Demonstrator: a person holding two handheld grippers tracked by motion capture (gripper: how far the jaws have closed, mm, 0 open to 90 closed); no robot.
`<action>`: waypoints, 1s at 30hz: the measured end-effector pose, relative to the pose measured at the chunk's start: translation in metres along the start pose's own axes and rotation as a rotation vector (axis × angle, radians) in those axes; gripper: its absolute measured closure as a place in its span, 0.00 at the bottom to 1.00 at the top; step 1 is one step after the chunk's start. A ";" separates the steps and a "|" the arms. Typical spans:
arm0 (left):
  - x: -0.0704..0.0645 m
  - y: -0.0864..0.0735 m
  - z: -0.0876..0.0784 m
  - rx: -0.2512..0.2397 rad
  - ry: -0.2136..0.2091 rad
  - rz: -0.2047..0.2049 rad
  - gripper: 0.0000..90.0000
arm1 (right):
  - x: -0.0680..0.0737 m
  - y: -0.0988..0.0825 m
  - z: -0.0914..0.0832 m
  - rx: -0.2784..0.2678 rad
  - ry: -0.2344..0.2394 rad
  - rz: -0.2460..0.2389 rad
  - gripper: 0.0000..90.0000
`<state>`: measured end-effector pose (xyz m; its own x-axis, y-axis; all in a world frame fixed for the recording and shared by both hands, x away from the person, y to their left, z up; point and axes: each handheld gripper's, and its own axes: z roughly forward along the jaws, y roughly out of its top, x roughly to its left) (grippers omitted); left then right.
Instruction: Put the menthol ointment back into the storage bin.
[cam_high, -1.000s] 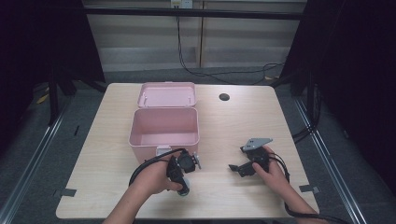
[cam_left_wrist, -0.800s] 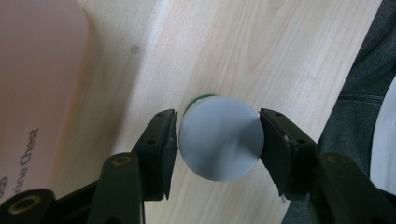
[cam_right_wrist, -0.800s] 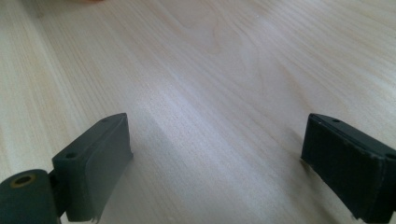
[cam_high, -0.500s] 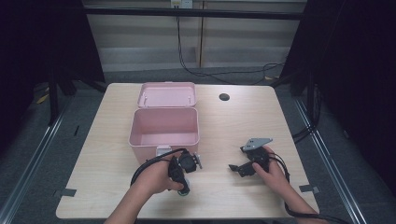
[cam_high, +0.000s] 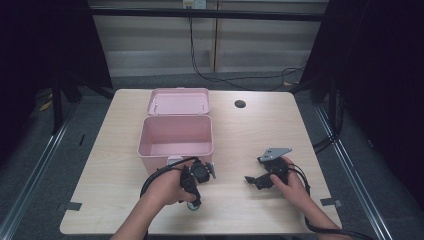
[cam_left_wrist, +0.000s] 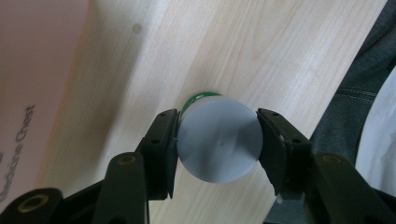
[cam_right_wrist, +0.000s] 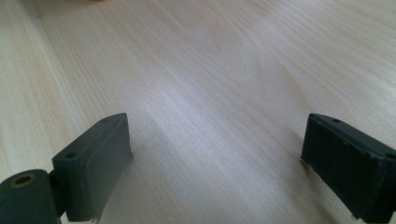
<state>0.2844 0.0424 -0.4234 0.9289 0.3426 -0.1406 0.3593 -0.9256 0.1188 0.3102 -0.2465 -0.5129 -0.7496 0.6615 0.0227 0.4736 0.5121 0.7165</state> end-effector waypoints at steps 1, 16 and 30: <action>0.000 0.000 -0.003 -0.002 -0.008 -0.007 0.56 | 0.000 0.000 0.000 0.000 0.000 0.000 0.08; 0.004 -0.007 -0.042 0.000 -0.015 -0.058 0.56 | 0.000 0.000 0.000 0.000 0.001 0.000 0.08; 0.015 -0.017 -0.080 -0.007 -0.007 -0.127 0.56 | 0.000 0.000 0.000 0.000 0.000 0.001 0.08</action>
<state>0.2992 0.0763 -0.3491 0.8754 0.4556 -0.1616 0.4744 -0.8738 0.1067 0.3102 -0.2464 -0.5128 -0.7491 0.6620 0.0233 0.4745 0.5116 0.7163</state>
